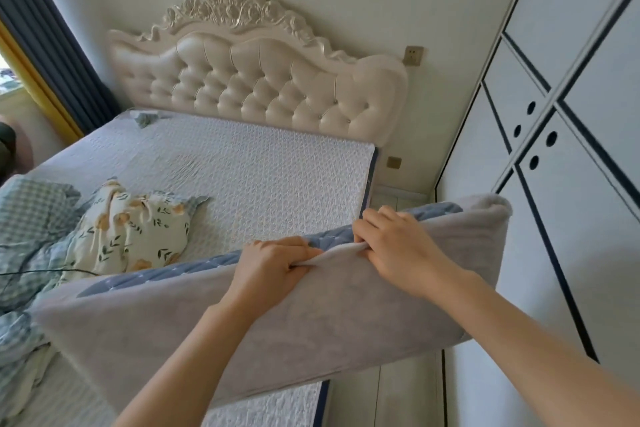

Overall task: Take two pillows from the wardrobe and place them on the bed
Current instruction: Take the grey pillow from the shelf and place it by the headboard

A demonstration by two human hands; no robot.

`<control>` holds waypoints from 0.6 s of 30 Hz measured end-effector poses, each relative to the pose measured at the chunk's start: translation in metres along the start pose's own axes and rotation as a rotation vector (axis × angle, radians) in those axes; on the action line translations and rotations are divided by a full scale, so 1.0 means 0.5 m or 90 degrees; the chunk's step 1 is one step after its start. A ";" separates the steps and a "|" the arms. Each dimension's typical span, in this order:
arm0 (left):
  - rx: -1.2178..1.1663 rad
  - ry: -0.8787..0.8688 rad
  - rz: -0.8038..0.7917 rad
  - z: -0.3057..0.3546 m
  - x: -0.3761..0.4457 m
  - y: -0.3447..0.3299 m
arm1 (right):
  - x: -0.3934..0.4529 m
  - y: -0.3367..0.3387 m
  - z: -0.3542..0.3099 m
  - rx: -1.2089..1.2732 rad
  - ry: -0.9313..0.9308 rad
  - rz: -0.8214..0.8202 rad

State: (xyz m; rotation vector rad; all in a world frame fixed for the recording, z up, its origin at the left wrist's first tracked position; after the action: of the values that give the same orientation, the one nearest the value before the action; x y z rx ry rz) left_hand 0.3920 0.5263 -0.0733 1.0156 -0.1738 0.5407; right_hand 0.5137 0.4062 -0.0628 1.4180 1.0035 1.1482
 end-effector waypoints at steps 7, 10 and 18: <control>0.021 0.015 -0.066 -0.057 0.107 -0.115 | 0.023 -0.078 0.112 0.112 -0.036 0.000; 0.020 0.009 -0.084 -0.066 0.166 -0.163 | 0.034 -0.112 0.195 0.170 -0.071 -0.029; 0.016 0.017 -0.085 -0.070 0.369 -0.314 | 0.100 -0.213 0.455 0.164 -0.086 -0.226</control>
State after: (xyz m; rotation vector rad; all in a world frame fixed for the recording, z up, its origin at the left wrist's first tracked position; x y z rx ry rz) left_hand 0.6254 0.5557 -0.1404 1.0352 -0.0747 0.4353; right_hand 0.7457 0.4251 -0.1697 1.4219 1.2794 0.6741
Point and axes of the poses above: each hand's wrist, its own x-axis towards the middle knuckle, its own y-axis out of the back of the hand, z = x × y, the point moved 7 cm from there along x, towards the middle knuckle, and after that the axes turned 8 degrees about y, right-handed, at the moved point
